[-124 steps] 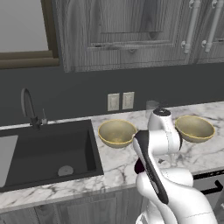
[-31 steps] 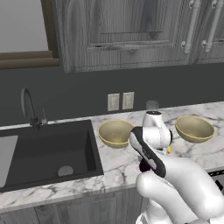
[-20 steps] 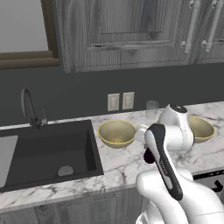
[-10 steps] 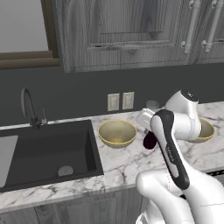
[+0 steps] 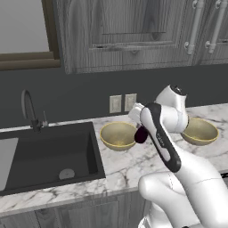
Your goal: Pick both bowls and place them on the counter. Then place the banana in one bowl and place the eggplant in the other bowl.
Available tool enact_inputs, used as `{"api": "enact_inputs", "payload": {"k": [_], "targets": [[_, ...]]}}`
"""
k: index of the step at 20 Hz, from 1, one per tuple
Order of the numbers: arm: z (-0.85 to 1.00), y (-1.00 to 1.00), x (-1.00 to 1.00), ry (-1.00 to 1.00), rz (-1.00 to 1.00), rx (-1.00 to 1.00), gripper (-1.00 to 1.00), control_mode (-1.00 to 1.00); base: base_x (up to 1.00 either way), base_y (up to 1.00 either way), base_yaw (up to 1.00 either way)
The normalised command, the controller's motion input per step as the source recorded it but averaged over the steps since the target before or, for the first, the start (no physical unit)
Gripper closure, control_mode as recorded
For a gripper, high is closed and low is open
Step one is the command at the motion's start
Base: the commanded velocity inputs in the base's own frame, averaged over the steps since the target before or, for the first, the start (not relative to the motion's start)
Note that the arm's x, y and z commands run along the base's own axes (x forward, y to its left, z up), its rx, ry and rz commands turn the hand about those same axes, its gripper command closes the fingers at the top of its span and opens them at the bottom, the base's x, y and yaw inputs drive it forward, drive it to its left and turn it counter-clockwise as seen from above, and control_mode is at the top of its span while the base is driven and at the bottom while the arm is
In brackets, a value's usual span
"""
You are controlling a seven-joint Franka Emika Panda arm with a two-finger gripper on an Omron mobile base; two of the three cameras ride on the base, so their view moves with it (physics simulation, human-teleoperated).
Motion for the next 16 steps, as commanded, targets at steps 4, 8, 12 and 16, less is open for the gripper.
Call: {"api": "enact_inputs", "payload": {"k": [4, 8, 12, 16], "targets": [[-0.13, 0.33, 0.45, 0.0, 0.0, 0.0, 1.0, -1.0, 0.0, 0.0, 0.0], [-0.22, 0.09, 0.36, 0.0, 0.0, 0.0, 1.0, -1.0, 0.0, 0.0, 0.0], [-0.25, 0.01, 0.31, 0.0, 0.0, 0.0, 1.0, -1.0, 0.0, 0.0, 0.0], [-0.26, 0.0, 0.28, 0.0, 0.0, -0.02, 1.0, -1.0, 0.0, 0.0, 0.0]]}}
